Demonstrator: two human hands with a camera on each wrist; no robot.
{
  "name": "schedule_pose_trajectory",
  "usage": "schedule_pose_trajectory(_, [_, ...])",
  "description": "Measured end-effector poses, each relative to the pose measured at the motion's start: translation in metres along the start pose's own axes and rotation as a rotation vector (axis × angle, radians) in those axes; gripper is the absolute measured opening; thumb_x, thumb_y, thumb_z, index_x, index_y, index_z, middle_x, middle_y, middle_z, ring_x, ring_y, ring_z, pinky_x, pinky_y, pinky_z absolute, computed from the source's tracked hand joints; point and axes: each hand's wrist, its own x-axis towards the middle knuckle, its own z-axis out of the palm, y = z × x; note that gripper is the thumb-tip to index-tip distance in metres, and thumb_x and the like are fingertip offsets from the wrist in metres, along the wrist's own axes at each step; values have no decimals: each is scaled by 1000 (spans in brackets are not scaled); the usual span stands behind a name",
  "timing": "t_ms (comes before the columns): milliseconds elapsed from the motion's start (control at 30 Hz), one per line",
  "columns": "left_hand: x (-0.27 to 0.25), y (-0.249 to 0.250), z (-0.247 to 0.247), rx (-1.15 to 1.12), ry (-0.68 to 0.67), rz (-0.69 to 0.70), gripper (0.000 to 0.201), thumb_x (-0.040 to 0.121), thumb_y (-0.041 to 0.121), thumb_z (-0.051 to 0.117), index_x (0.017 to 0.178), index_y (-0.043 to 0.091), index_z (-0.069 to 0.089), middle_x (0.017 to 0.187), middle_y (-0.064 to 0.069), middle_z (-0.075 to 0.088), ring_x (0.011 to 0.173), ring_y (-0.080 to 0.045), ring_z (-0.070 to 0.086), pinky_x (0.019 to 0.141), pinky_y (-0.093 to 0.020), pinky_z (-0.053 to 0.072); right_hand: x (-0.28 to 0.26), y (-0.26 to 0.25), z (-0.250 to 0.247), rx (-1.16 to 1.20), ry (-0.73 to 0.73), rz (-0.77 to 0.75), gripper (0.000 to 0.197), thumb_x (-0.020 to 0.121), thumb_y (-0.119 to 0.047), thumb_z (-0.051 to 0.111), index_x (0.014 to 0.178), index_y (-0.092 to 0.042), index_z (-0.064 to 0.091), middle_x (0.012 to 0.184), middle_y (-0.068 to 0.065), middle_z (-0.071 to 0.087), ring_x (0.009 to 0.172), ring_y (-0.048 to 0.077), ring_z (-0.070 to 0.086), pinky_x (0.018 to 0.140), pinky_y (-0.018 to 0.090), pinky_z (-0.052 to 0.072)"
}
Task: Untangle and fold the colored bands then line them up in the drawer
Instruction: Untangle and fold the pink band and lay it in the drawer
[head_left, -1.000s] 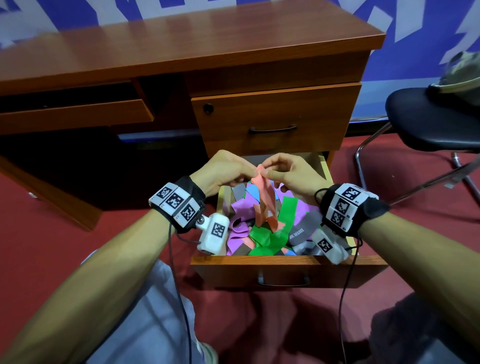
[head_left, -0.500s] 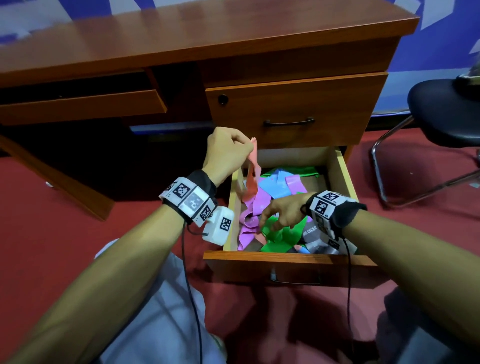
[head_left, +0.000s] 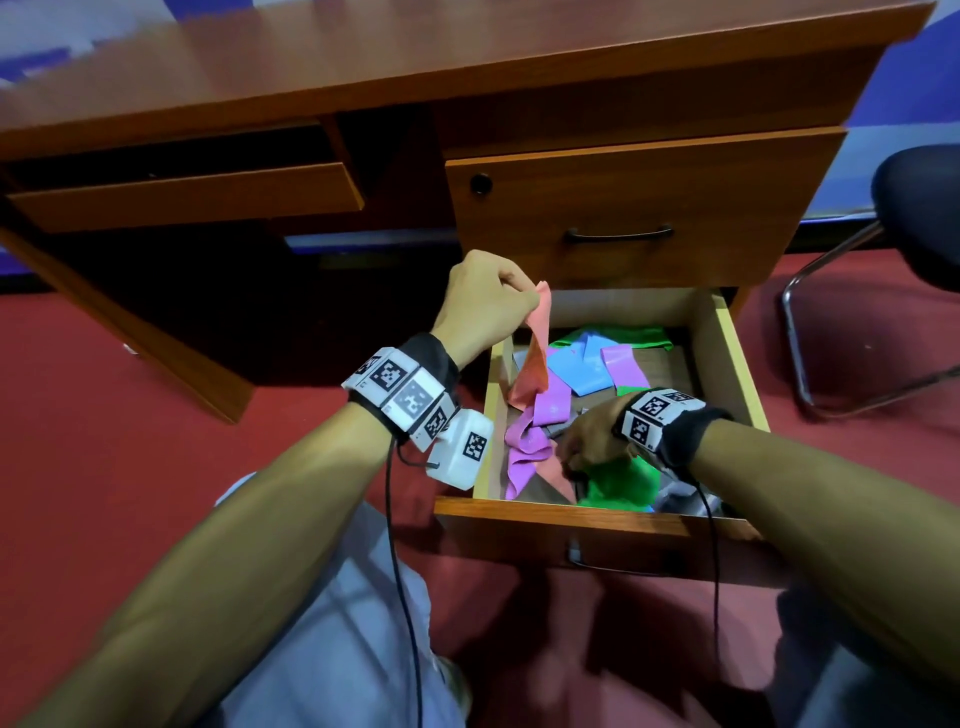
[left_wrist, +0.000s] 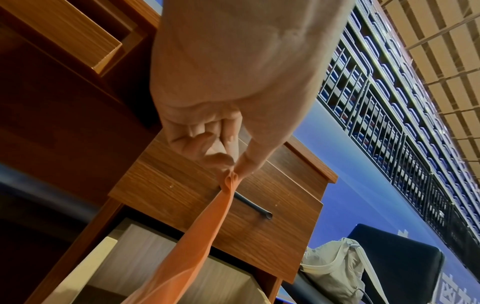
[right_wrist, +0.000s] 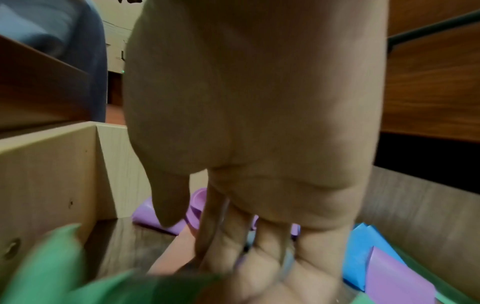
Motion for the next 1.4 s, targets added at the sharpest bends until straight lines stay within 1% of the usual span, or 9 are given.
schedule_pose_trajectory(67, [-1, 0, 0, 2, -5, -2, 19, 80, 4, 69, 70, 17, 78, 70, 7, 71, 69, 0, 63, 55, -11, 42, -12, 1, -4, -69, 40, 79, 46, 98, -46, 52, 136, -22, 55, 122, 0, 58, 104, 25, 60, 89, 32, 53])
schedule_pose_trajectory(200, [-2, 0, 2, 17, -21, -15, 17, 82, 5, 70, 74, 15, 80, 76, 4, 74, 75, -1, 66, 55, -11, 43, -31, -2, -16, 1, 111, 98, 49, 99, -42, 55, 136, -11, 54, 105, 1, 48, 84, 19, 53, 60, 14, 46])
schedule_pose_trajectory(367, [-4, 2, 2, 16, -25, -14, 17, 82, 3, 69, 74, 13, 80, 76, 2, 75, 73, -3, 66, 57, -14, 47, 17, -7, 1, 52, 174, 17, 28, 78, -49, 77, 90, -24, 72, 89, -2, 72, 83, 19, 68, 77, 37, 61])
schedule_pose_trajectory(500, [-3, 1, 2, 17, -25, -29, 18, 83, 4, 70, 72, 14, 80, 73, 6, 73, 73, -3, 67, 57, -16, 48, 18, -16, -2, 162, 197, -7, 38, 80, -38, 80, 109, -20, 62, 101, 1, 69, 88, 20, 66, 67, 30, 53])
schedule_pose_trajectory(633, [-3, 0, -1, 18, -31, -36, 18, 80, 3, 69, 71, 15, 80, 73, 4, 74, 70, -2, 65, 55, -13, 45, 30, -15, 4, 277, 245, 9, 28, 68, -23, 81, 85, -20, 59, 83, 0, 68, 72, 19, 63, 57, 26, 47])
schedule_pose_trajectory(800, [-3, 0, 0, 11, -37, -35, 18, 79, 1, 68, 73, 13, 80, 76, 1, 75, 73, -2, 67, 57, -14, 49, 34, -19, 11, 368, 171, 31, 70, 74, -32, 87, 124, -12, 43, 105, -2, 57, 93, 21, 60, 75, 34, 51])
schedule_pose_trajectory(1000, [-3, 0, -2, 20, -47, -35, 20, 81, 2, 69, 73, 17, 80, 79, 3, 75, 79, -3, 68, 59, -15, 48, 28, -12, 4, 181, 143, -2, 18, 79, -20, 73, 96, -15, 78, 95, 2, 75, 90, 20, 70, 82, 36, 61])
schedule_pose_trajectory(1133, [0, -2, -5, -5, -30, -37, 21, 77, -1, 66, 71, 14, 80, 76, 2, 76, 75, -2, 68, 59, -17, 52, 6, 18, -26, 600, 298, -169, 27, 83, 1, 63, 84, -21, 78, 77, -12, 73, 81, 10, 66, 83, 31, 55])
schedule_pose_trajectory(1400, [0, -4, -5, -2, -25, -39, 21, 78, 0, 67, 72, 15, 80, 73, 7, 74, 67, 5, 64, 55, -11, 45, -36, 53, -23, 1479, 424, -227, 13, 102, -10, 49, 91, -11, 56, 81, 11, 63, 69, 23, 67, 65, 34, 56])
